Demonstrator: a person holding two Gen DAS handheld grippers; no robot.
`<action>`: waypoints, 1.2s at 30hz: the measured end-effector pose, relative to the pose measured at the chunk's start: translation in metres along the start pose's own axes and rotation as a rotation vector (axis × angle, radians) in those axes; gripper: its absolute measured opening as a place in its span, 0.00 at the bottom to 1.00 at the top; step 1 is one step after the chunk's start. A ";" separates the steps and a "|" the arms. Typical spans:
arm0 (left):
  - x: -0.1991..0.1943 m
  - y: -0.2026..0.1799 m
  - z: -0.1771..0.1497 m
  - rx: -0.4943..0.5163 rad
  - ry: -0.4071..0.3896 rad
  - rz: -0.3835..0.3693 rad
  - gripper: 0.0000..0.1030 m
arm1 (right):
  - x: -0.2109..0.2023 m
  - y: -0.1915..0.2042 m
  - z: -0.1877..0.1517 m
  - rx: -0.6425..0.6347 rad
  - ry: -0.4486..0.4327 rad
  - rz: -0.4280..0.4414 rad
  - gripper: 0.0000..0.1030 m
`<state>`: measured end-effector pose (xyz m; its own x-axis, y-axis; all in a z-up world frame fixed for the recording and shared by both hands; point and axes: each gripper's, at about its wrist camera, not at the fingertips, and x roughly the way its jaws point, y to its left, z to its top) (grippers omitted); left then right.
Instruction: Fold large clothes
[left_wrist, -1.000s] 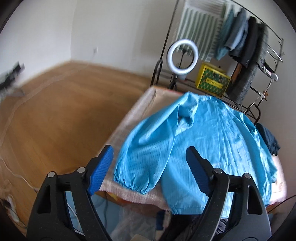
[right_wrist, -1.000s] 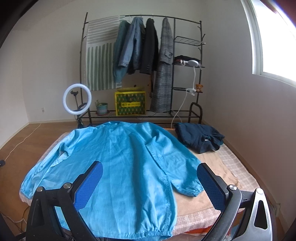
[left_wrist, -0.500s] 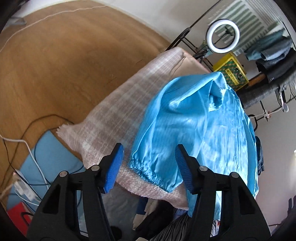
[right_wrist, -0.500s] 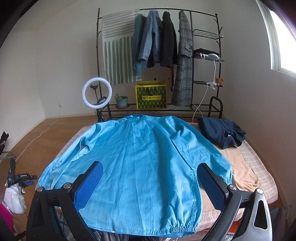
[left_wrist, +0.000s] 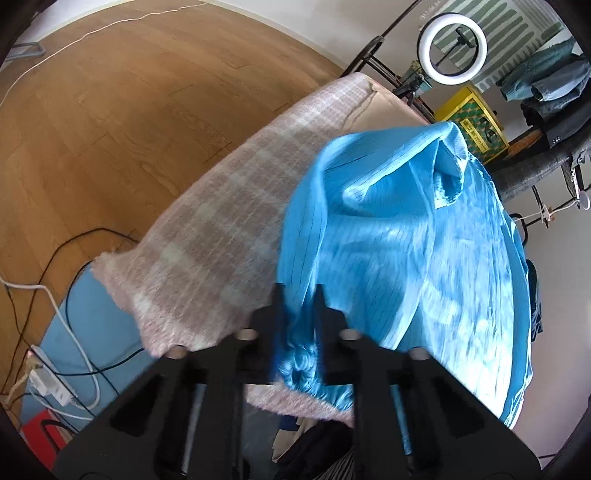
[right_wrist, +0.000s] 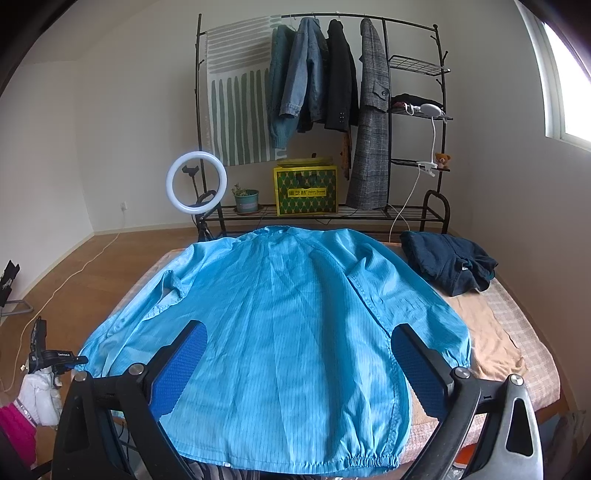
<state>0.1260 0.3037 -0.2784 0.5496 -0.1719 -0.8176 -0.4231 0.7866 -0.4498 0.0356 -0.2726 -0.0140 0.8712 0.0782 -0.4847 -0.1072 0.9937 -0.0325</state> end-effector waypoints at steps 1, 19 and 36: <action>-0.001 -0.005 0.004 0.020 -0.007 0.002 0.06 | 0.002 0.000 0.000 -0.001 0.002 0.005 0.97; -0.127 -0.093 0.082 0.252 -0.325 -0.080 0.03 | 0.185 0.068 0.034 -0.062 0.244 0.439 0.34; -0.218 -0.215 0.049 0.588 -0.498 -0.153 0.03 | 0.507 0.233 0.016 0.230 0.617 0.576 0.18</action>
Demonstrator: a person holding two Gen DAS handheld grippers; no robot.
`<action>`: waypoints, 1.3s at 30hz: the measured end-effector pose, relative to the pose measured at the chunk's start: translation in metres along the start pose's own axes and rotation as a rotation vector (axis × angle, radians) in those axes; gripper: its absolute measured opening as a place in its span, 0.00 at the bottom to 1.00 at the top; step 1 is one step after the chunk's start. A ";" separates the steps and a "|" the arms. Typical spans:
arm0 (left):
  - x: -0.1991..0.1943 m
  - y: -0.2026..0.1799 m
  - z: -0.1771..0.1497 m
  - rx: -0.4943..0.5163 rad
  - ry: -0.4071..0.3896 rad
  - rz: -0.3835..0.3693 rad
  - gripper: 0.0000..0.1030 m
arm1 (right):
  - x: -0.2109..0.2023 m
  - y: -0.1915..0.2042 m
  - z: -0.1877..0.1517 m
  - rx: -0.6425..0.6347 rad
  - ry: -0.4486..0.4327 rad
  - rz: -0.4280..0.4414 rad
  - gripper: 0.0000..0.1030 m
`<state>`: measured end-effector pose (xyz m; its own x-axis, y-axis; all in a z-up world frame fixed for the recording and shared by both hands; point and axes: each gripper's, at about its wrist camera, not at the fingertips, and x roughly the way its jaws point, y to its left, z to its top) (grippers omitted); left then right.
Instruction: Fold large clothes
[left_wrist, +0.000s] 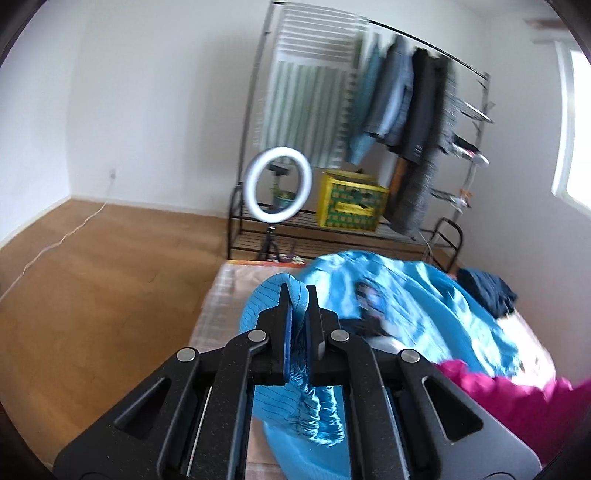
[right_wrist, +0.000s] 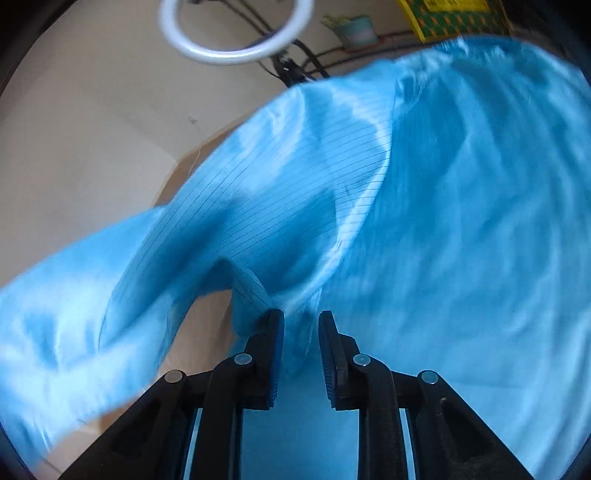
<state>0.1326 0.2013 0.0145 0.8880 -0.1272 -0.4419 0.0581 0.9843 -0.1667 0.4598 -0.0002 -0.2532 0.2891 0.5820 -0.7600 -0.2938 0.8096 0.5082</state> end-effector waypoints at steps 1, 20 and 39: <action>-0.003 -0.008 -0.007 0.005 0.006 -0.017 0.03 | 0.011 -0.001 0.002 0.028 0.016 0.026 0.18; 0.004 -0.133 -0.149 0.162 0.285 -0.318 0.03 | -0.134 0.025 -0.028 -0.178 -0.020 -0.022 0.42; 0.047 -0.187 -0.216 0.278 0.463 -0.380 0.03 | -0.105 0.023 -0.050 -0.214 0.073 -0.062 0.54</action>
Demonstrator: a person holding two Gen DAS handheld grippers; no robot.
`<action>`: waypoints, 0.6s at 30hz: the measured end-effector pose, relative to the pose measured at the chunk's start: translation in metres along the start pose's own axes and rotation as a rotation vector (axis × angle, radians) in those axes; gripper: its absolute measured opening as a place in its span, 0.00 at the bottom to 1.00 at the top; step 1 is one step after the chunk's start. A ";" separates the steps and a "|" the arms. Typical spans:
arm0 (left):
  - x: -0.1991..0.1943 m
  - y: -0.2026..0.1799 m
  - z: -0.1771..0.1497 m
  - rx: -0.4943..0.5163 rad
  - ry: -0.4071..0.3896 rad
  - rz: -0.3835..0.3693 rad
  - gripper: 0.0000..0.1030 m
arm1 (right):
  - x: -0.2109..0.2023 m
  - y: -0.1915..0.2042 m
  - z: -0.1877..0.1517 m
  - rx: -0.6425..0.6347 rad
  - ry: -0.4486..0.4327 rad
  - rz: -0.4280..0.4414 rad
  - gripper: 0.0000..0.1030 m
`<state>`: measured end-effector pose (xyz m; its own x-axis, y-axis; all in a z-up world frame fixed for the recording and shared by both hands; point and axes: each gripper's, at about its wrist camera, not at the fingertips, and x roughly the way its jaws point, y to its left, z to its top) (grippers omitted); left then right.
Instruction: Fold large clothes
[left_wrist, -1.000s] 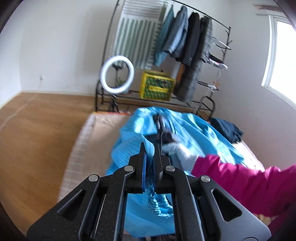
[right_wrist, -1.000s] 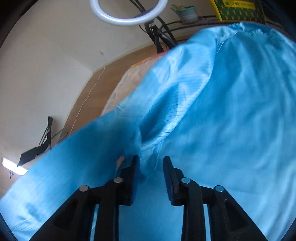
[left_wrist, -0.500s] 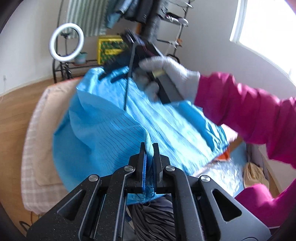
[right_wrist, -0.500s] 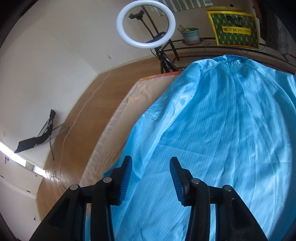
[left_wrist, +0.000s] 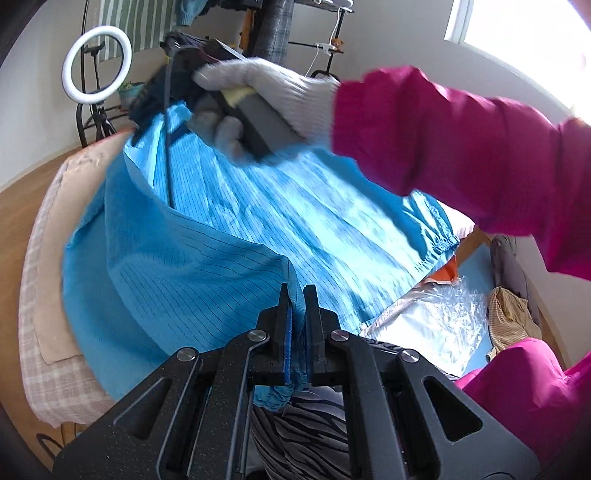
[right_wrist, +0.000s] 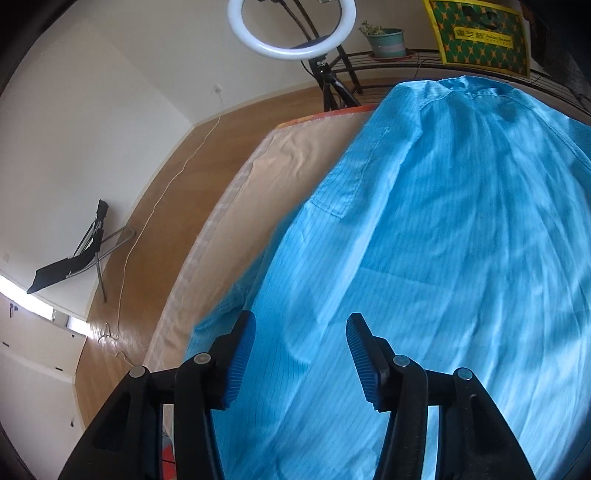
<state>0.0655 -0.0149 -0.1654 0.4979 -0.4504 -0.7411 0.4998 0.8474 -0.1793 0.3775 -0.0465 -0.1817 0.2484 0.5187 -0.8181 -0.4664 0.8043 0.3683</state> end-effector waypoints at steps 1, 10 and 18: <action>0.003 0.000 -0.001 0.000 0.007 0.003 0.03 | 0.004 0.000 0.006 0.004 -0.001 0.007 0.55; 0.020 -0.011 -0.012 0.058 0.080 0.028 0.03 | 0.046 0.030 0.021 -0.118 0.107 -0.105 0.46; -0.011 0.005 -0.019 -0.013 0.059 0.007 0.03 | 0.015 -0.007 0.004 -0.069 0.076 -0.091 0.05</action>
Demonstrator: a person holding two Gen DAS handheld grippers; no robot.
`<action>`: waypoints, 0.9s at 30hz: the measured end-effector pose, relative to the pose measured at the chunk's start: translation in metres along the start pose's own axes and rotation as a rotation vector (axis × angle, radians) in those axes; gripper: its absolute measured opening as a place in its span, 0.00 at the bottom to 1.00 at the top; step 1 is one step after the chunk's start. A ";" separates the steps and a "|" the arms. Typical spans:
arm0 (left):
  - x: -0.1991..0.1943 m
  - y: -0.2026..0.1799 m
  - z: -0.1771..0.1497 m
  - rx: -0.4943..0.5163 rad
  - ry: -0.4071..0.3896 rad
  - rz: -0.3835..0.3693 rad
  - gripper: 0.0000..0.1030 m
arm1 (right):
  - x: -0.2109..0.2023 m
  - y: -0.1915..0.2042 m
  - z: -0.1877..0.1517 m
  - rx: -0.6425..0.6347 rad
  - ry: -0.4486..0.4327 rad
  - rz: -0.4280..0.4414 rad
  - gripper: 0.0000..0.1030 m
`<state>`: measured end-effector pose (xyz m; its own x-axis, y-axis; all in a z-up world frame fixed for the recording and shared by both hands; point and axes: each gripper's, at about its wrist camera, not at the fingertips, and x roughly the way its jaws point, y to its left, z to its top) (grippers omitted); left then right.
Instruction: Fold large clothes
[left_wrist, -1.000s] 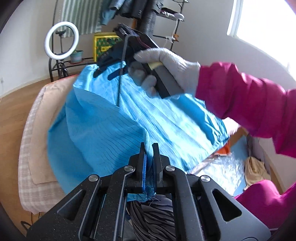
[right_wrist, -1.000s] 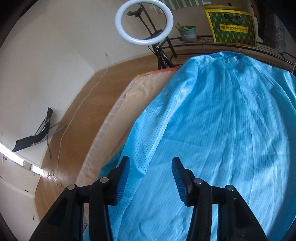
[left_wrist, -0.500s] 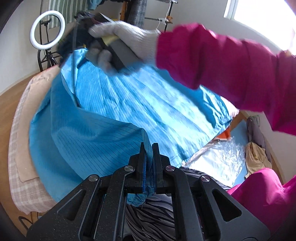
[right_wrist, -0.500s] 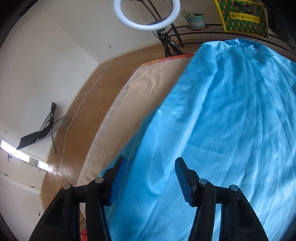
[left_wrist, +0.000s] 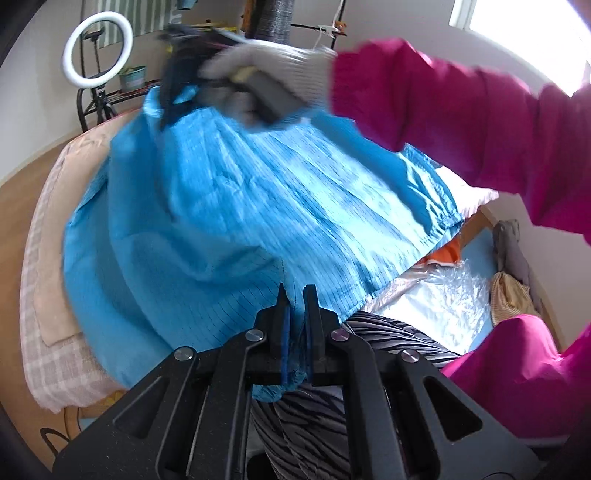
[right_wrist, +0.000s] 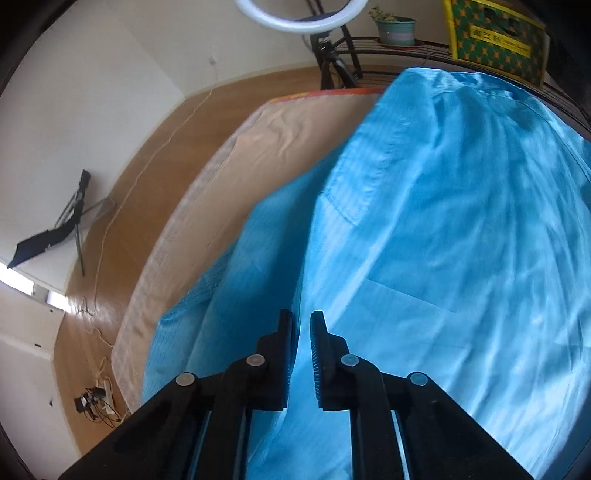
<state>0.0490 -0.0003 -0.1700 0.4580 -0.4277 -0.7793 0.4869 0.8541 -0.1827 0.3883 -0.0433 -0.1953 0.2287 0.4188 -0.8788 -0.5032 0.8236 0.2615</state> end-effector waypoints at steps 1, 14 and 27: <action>-0.006 0.002 -0.001 -0.009 -0.004 0.001 0.03 | -0.006 -0.009 -0.002 0.006 -0.008 -0.009 0.03; -0.084 0.050 0.009 -0.116 -0.106 0.026 0.23 | -0.051 -0.060 -0.021 0.120 -0.111 0.046 0.59; -0.049 0.156 0.047 -0.313 -0.145 0.151 0.23 | -0.005 -0.020 -0.010 0.050 -0.067 -0.021 0.00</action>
<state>0.1376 0.1402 -0.1324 0.6185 -0.3082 -0.7228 0.1649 0.9503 -0.2641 0.3890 -0.0656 -0.2002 0.2950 0.4247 -0.8559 -0.4558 0.8499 0.2645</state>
